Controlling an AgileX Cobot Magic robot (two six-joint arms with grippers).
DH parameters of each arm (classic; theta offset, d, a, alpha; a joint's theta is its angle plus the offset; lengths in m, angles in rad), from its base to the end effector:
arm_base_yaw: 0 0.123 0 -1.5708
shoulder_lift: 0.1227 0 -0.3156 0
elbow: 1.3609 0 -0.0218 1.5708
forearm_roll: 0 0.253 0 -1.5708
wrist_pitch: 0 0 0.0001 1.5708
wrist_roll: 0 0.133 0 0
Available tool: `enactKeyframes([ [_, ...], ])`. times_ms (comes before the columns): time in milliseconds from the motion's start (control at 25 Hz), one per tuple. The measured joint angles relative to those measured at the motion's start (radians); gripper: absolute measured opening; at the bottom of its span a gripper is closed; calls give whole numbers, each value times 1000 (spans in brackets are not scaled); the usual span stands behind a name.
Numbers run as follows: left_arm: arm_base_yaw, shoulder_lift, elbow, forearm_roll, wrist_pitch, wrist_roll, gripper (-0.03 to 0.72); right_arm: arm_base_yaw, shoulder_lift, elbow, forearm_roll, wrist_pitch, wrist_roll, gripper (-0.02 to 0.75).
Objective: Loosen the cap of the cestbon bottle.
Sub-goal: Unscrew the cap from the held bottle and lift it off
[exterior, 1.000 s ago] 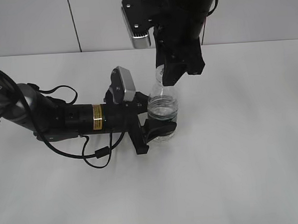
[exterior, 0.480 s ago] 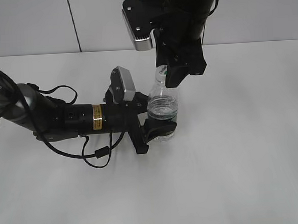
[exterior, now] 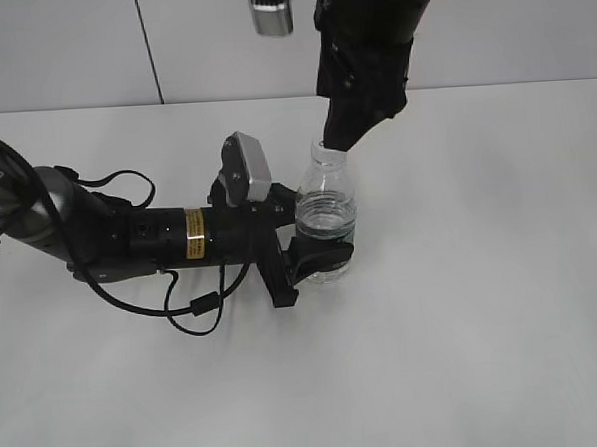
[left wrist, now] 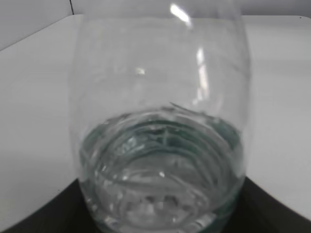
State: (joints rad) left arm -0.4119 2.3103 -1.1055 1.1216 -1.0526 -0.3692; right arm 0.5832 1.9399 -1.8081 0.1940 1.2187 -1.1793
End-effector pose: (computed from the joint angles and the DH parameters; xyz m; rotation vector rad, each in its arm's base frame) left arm 0.3652 -0.2731 0.0731 1.2741 1.4836 -0.8938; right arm 0.3565 0.2641 0.2872 -2.1174 1.8161 0.1304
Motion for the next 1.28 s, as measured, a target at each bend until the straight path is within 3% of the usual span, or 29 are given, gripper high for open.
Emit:
enactKeyframes([
  [200,0,0,0,0,1,0,412,0,-22,0,10,1,595,527],
  [480,0,0,0,0,1,0,412,0,-22,0,12,1,1219,527],
  [1120,0,0,0,0,1,0,412,6,58,0,3,2,1323,527],
  [1280,0,0,0,0,1,0,412,6,60,0,-8,2,1324,486],
])
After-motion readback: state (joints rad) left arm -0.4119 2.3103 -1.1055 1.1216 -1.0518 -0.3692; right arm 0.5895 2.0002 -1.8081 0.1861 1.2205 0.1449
